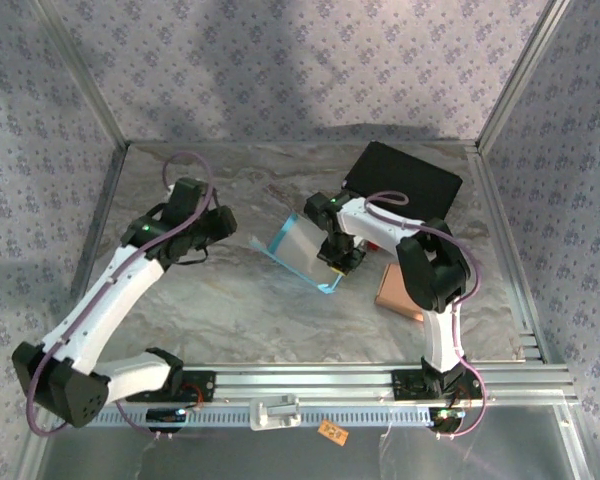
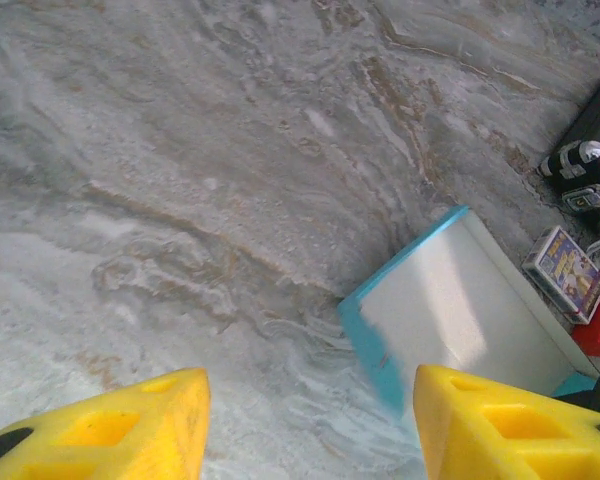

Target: Fold the paper box

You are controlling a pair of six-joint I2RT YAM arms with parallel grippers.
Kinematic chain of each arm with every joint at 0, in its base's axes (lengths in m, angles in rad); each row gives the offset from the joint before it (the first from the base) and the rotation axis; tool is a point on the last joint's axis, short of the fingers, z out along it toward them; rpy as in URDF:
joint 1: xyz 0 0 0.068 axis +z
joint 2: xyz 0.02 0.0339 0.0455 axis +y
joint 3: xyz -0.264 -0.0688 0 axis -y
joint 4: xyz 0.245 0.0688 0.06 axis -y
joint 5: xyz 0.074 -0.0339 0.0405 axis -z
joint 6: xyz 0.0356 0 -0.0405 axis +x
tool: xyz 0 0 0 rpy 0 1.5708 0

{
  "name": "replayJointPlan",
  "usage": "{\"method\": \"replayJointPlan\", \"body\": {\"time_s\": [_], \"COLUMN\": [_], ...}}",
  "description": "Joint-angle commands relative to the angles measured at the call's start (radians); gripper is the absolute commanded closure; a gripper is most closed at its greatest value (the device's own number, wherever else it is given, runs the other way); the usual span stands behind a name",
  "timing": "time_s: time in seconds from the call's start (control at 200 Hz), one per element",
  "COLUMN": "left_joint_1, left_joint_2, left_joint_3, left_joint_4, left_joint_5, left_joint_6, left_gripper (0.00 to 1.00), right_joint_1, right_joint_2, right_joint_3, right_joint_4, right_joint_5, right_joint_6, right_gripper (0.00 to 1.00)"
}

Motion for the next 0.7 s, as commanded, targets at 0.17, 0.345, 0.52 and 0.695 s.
{"method": "replayJointPlan", "body": {"time_s": [0.17,0.345,0.52,0.695], "left_joint_1": [0.131,0.140,0.138,0.132], "left_joint_2": [-0.105,-0.092,-0.015,0.065], "left_joint_3": [-0.255,-0.411,-0.498,-0.490], "left_joint_4": [-0.038,0.107,0.301,0.381], "left_joint_5": [0.209,0.314,0.423,0.453], "left_joint_6": [-0.059,-0.138,-0.213,-0.231], "left_gripper": [0.52,0.54,0.55,0.56], "right_joint_1": [0.037,0.083,0.096,0.084], "right_joint_2": [0.076,0.075,0.026,-0.071], "right_joint_3": [0.014,-0.065,-0.104,-0.083], "right_joint_4": [-0.003,0.132,0.183,0.157], "right_joint_5": [-0.278,-0.382,-0.387,-0.348], "right_joint_6": [0.391,0.523,0.538,0.448], "right_gripper": [1.00,1.00,0.85,0.48]}}
